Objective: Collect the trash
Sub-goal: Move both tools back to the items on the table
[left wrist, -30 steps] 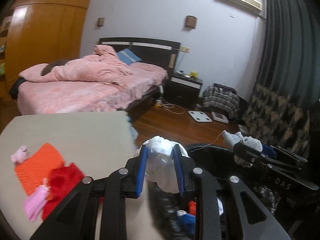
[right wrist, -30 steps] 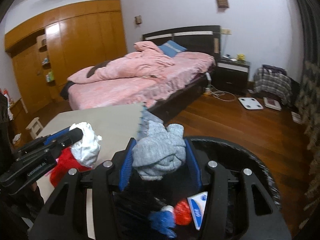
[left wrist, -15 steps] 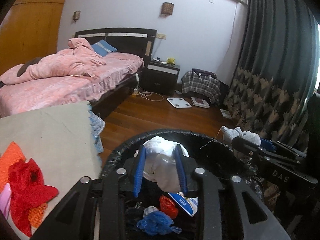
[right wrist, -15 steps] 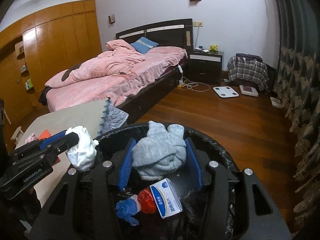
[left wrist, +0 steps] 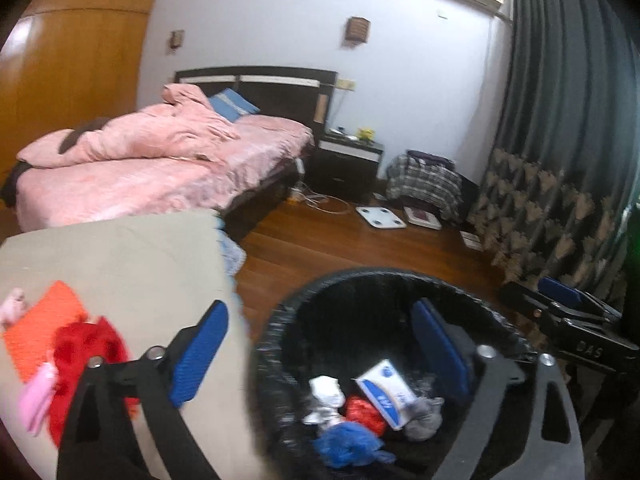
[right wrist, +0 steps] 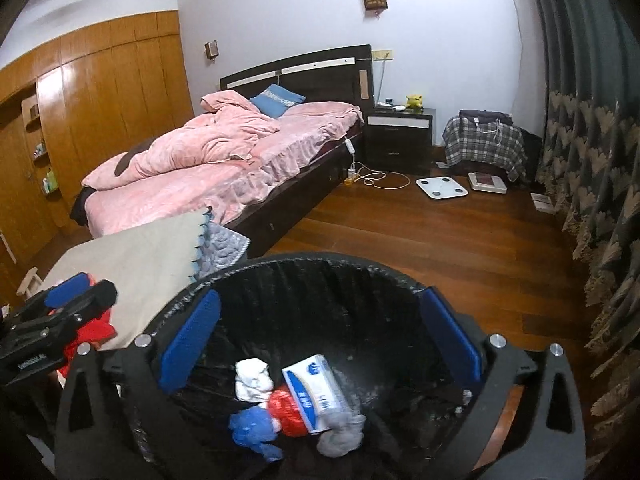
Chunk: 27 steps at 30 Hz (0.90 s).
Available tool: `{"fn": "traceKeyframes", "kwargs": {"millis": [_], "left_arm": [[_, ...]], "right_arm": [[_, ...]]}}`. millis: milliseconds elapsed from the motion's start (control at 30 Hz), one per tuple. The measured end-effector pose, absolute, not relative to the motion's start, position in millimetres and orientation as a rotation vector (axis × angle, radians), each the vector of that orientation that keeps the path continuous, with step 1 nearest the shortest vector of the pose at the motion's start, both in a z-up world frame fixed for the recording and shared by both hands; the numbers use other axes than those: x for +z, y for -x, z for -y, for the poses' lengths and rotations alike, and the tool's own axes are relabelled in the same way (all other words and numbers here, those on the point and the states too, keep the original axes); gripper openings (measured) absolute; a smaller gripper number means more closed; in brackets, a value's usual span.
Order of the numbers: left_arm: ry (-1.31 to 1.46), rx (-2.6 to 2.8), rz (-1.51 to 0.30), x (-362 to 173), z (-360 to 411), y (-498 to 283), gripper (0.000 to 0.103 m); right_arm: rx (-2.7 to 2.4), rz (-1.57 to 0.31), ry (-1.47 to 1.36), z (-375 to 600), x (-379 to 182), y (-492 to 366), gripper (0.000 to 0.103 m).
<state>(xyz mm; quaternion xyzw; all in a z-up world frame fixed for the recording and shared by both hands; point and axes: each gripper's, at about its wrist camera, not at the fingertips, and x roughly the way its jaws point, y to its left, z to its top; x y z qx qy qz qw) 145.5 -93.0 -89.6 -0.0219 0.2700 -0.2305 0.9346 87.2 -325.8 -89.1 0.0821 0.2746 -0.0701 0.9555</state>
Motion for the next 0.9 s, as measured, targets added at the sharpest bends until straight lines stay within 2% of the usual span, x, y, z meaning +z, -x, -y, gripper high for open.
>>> {"fn": "traceKeyframes", "kwargs": {"millis": [533, 900], "left_arm": [[0.047, -0.192, -0.524, -86, -33, -135, 0.097], [0.028, 0.027, -0.573, -116, -119, -128, 0.097]], "right_arm": [[0.081, -0.574, -0.108, 216, -81, -124, 0.098], [0.24, -0.581, -0.054, 131, -91, -148, 0.098]]}}
